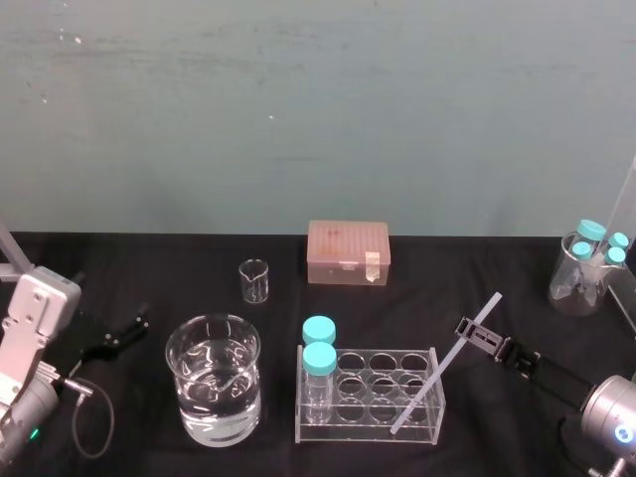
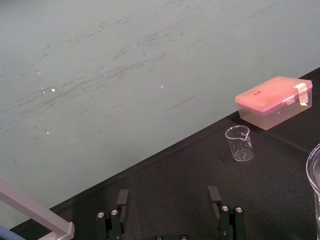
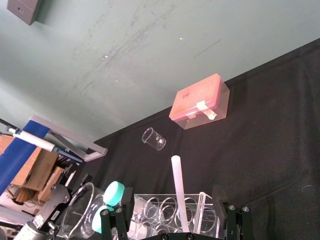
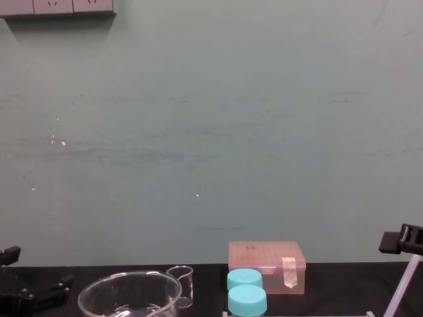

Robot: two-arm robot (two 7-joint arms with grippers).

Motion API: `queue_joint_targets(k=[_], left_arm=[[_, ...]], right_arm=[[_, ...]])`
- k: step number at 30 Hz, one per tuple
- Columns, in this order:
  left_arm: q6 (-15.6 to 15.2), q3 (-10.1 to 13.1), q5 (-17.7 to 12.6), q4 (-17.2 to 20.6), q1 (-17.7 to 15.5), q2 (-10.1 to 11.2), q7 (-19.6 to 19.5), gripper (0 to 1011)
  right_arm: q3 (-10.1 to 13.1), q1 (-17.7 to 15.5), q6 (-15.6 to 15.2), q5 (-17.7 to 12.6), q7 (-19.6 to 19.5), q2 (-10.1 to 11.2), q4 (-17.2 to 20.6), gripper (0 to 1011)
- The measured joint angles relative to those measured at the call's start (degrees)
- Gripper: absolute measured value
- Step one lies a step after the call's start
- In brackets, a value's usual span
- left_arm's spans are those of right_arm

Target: Pick up the stirring rod with one hand, then place it down.

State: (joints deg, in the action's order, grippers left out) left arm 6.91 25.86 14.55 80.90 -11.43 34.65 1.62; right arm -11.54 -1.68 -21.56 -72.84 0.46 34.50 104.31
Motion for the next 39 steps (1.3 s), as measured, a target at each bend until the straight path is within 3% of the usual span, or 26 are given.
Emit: queue_joint_targets(k=[11,15,30,31,39], left_arm=[[0.00,0.00,0.00,0.00,0.00,0.00,0.00,1005],[0.00,0.00,0.00,0.00,0.00,0.00,0.00,1005],[0.00,0.00,0.00,0.00,0.00,0.00,0.00,1005],[0.00,0.00,0.00,0.00,0.00,0.00,0.00,1005],[0.00,0.00,0.00,0.00,0.00,0.00,0.00,1005]], right_arm=[[-0.27,0.04,0.28,-0.51,0.01,0.31,0.01,1000],[-0.24,0.02,0.28,-0.48,0.01,0.29,0.01,932],[-0.16,0.00,0.26,-0.33,0.01,0.23,0.01,511],[-0.16,0.00,0.26,-0.32,0.01,0.22,0.01,427],[-0.15,0.00,0.25,-0.27,0.01,0.22,0.01,190]])
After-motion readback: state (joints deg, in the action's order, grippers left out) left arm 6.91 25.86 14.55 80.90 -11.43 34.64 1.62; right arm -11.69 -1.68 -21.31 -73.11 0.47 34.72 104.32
